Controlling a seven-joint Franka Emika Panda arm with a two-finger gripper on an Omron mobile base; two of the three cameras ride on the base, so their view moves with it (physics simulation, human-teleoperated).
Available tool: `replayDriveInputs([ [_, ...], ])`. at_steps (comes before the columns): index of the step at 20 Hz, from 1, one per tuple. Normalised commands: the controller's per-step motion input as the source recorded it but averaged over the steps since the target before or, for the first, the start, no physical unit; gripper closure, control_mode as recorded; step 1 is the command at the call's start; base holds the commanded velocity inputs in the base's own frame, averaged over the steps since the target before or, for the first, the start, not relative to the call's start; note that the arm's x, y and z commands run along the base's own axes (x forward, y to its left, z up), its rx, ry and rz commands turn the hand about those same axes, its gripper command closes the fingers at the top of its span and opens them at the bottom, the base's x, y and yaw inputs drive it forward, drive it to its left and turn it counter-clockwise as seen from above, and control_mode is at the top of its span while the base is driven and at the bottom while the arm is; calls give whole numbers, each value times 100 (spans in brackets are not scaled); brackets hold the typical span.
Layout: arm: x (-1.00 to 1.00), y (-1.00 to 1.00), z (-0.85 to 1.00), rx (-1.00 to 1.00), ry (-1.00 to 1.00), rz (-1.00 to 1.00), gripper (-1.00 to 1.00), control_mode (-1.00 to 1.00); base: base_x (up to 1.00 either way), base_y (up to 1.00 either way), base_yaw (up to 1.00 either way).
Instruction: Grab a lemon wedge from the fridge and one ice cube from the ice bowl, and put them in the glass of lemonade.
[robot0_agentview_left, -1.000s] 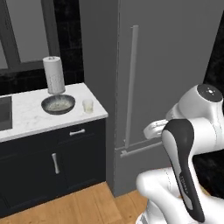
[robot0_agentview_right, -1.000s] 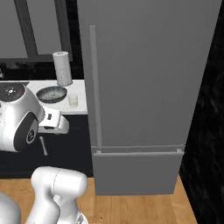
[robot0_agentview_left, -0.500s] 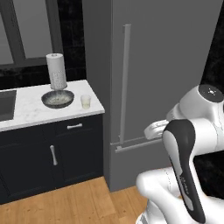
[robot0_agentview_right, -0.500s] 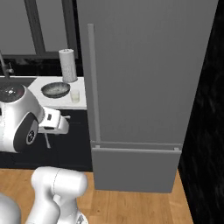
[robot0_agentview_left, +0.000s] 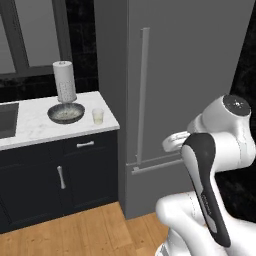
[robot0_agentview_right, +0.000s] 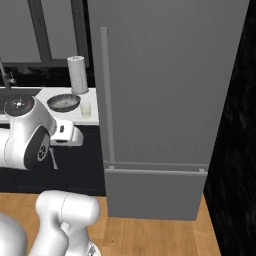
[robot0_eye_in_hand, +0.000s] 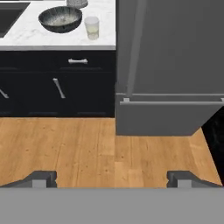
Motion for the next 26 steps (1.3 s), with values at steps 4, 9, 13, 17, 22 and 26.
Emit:
replayDriveInputs([
  [4, 100, -42, 17, 3, -11, 0, -100, -100, 0, 0, 0],
  [9, 87, -21, 1, 0, -6, 0, -100, -100, 0, 0, 0],
  [13, 100, 0, 0, 0, -4, 0, -100, -100, 0, 0, 0],
  [17, 98, 0, 0, 0, -10, 0, -100, -100, 0, 0, 0],
  [22, 100, 3, 0, 0, -5, 0, -100, -100, 0, 0, 0],
  [26, 100, 2, 0, 3, 0, 0, -100, -100, 0, 0, 0],
])
